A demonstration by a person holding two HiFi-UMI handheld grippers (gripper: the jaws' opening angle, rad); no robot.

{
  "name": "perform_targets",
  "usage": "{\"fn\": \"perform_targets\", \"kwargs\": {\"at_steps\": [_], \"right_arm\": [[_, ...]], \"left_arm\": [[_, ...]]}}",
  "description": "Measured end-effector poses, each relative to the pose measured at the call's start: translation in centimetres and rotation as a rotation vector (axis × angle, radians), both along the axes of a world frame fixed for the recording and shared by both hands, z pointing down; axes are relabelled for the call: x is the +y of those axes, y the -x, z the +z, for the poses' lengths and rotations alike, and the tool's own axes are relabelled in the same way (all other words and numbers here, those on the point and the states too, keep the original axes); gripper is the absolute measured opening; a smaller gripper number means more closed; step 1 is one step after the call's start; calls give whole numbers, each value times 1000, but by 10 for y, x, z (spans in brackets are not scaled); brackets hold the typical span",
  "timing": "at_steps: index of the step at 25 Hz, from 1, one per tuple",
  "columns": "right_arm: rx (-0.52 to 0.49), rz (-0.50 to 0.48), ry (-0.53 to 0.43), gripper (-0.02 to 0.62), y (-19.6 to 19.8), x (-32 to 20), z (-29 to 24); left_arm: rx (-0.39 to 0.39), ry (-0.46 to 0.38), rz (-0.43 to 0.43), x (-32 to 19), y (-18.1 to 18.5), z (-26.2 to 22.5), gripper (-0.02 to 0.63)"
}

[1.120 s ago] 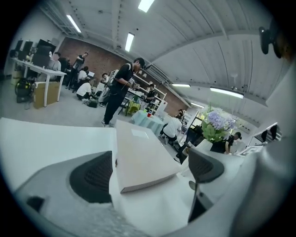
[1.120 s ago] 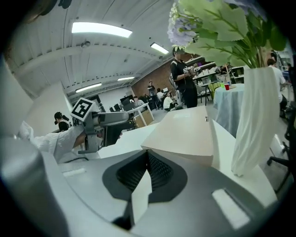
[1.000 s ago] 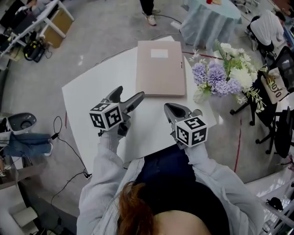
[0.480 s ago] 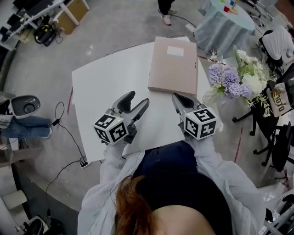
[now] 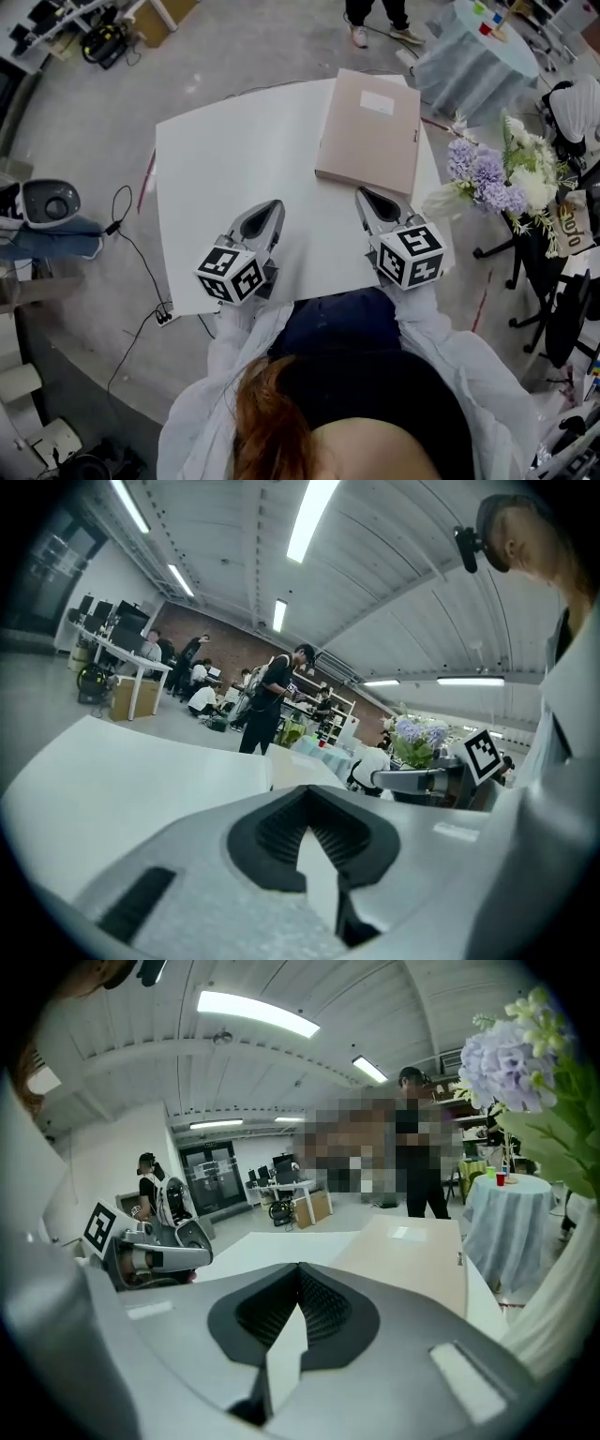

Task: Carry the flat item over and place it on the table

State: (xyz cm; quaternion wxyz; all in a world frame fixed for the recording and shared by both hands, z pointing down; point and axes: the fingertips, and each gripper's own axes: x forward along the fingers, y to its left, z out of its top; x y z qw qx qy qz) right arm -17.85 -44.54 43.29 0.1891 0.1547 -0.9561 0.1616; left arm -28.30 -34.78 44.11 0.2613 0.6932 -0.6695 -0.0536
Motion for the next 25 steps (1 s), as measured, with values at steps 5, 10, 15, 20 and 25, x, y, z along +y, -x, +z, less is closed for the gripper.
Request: {"fn": "perform_targets", "kwargs": {"at_steps": [5, 10, 15, 20, 25], "right_arm": [[10, 12, -6, 12, -1, 2, 2], [22, 25, -5, 12, -4, 1, 6], [28, 40, -26, 12, -5, 0, 5], [32, 46, -22, 12, -5, 0, 6], [36, 49, -9, 12, -5, 3, 3]], "left_arm": [[-52, 49, 0, 4, 0, 8, -4], [-69, 64, 11, 2, -1, 11, -3], [-68, 75, 24, 2, -4, 13, -5], [-71, 83, 34, 0, -3, 15, -4], [-61, 95, 42, 3, -3, 14, -3]]}}
